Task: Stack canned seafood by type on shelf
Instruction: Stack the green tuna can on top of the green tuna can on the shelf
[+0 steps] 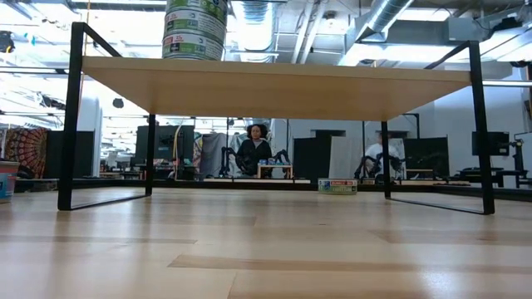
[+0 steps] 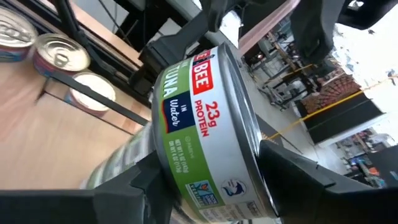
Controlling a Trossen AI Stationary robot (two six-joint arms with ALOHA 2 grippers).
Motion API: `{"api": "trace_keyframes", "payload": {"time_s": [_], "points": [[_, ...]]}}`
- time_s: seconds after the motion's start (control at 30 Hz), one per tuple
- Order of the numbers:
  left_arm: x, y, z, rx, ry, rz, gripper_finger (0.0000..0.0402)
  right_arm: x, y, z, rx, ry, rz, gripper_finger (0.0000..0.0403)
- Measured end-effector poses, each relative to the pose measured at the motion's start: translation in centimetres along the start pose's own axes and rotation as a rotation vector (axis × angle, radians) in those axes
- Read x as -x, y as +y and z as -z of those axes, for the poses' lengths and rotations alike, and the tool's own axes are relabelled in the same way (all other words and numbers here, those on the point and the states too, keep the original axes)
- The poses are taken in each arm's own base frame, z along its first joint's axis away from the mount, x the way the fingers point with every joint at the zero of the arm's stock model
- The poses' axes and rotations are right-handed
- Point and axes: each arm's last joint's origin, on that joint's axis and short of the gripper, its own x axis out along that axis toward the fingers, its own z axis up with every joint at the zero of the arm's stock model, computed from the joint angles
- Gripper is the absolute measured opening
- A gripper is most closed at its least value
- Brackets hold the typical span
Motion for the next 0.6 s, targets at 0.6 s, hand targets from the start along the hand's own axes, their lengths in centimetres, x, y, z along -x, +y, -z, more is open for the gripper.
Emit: {"api": "trace_keyframes", "payload": {"time_s": [0.6], "points": [[0.0,0.0,0.0,0.004,0.002,-0.008,0.0210,1.1,-1.6,-1.9,-0.024,0.022,-0.059,0.0247]]}}
